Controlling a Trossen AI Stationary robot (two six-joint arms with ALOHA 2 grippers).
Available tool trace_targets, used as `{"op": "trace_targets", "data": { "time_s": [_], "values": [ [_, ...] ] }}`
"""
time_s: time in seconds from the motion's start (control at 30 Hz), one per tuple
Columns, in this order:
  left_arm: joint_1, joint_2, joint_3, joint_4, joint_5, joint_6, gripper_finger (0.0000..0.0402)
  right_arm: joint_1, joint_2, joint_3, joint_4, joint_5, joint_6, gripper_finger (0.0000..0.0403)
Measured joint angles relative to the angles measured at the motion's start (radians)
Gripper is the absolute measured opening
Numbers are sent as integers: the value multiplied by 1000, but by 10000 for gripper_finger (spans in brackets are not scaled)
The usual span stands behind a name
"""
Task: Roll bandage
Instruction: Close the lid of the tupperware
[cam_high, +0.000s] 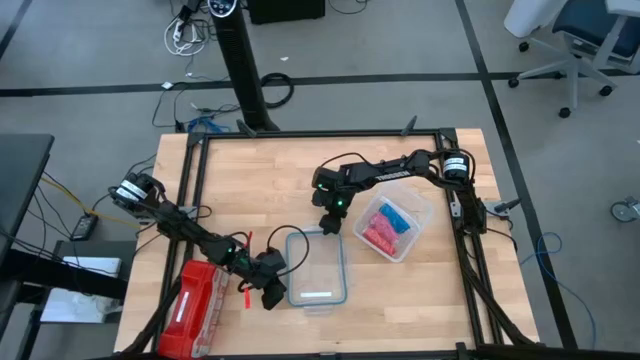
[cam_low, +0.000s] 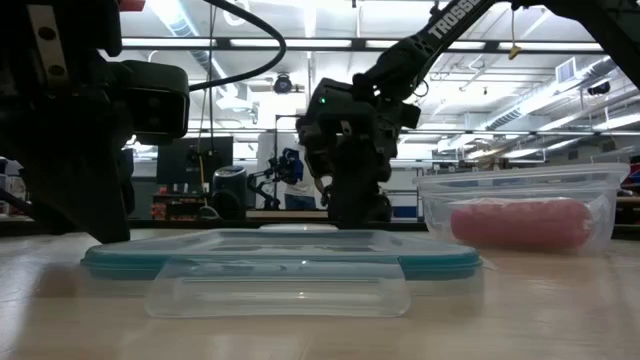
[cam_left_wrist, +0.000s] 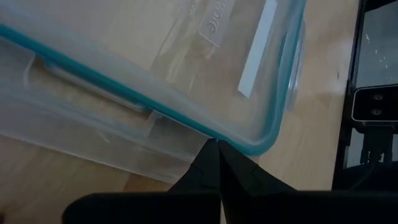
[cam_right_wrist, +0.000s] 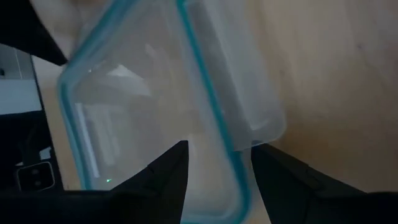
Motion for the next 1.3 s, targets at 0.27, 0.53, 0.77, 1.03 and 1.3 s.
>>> {"op": "trace_targets", "data": {
  "time_s": [0.27,0.53,0.77,1.03,1.3],
  "values": [
    [20,0,0,-10,-8,4,0,5,2,57,57,61,-8,178],
    [20,-1,0,-14,-25,5,0,0,2,58,76,53,-6,178],
    [19,-1,0,-14,-39,5,0,3,2,58,195,15,25,170],
    [20,-1,0,-14,-63,4,0,4,2,58,266,5,15,157],
    [20,-1,0,-13,-74,1,0,14,2,58,293,7,-4,135]
  ]
}}
